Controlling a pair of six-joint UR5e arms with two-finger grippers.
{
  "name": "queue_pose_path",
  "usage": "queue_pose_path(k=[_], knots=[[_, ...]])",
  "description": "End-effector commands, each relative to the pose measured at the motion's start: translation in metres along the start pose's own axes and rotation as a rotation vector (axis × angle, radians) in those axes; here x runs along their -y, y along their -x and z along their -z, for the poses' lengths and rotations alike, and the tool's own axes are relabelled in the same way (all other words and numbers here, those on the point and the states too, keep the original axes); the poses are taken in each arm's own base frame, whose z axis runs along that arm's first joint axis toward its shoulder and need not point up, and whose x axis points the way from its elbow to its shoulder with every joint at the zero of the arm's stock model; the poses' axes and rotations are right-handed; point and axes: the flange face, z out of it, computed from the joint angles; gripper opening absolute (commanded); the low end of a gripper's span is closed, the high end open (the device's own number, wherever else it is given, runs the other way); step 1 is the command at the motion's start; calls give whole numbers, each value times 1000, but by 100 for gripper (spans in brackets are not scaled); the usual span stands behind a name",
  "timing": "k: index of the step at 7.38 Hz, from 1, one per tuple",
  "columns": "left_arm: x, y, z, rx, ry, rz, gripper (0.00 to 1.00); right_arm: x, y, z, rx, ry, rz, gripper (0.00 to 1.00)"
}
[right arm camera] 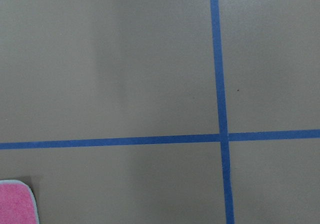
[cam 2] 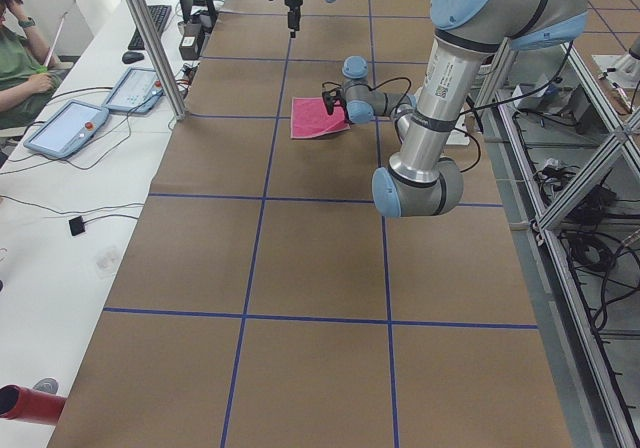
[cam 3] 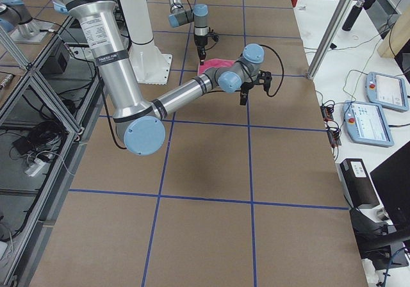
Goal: Fold towel twice with both arms
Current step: 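Lower the right gripper onto the towel's other near corner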
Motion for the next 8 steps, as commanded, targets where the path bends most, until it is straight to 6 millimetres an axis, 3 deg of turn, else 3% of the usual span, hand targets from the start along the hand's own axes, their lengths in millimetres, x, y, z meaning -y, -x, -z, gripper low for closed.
queue_pose_path(k=[1, 4, 6, 8], knots=[[1, -1, 2, -4, -2, 6, 0, -56, 60, -26, 48, 55, -50, 99], [2, -1, 2, -3, -3, 7, 0, -131, 129, -94, 69, 38, -144, 99], [2, -1, 2, -3, -3, 8, 0, -169, 144, -135, 34, 22, -139, 99], [2, 0, 1, -1, -2, 9, 0, -194, 146, -158, 7, 37, -120, 99]])
